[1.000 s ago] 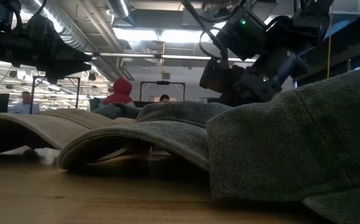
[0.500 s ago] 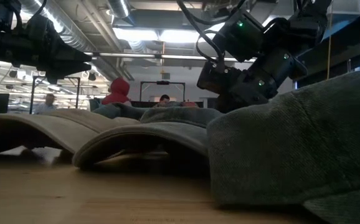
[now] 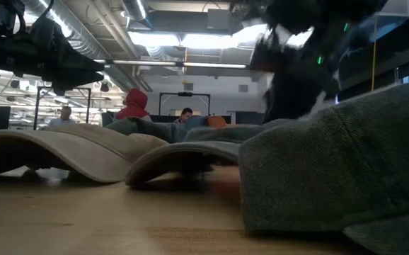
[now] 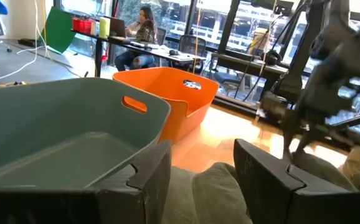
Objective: Pick & Place hat
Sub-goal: Put the middle black cap into the orange bin
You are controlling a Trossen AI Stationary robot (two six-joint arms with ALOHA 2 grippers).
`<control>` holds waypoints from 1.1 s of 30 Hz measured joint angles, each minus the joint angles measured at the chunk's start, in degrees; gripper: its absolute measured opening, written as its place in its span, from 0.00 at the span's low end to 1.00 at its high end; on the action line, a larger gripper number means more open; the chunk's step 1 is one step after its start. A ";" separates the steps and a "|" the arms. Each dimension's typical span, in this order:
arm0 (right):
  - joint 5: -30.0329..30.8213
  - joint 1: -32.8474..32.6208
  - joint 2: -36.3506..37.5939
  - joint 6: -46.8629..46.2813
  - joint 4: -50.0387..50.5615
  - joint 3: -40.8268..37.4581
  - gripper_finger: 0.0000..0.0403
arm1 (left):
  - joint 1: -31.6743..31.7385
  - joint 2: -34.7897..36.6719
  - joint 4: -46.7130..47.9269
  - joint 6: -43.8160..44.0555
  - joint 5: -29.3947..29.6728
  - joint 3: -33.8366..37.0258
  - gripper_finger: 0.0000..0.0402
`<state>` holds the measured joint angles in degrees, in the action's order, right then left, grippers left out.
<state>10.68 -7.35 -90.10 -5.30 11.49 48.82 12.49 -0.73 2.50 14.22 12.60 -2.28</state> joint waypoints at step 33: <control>24.66 20.25 22.48 44.78 8.40 19.24 0.12 | 0.00 -1.05 -0.07 -3.00 0.59 0.00 0.42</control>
<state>35.34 12.89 -67.62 39.49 19.89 68.06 12.49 -1.78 2.43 11.22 13.19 -2.28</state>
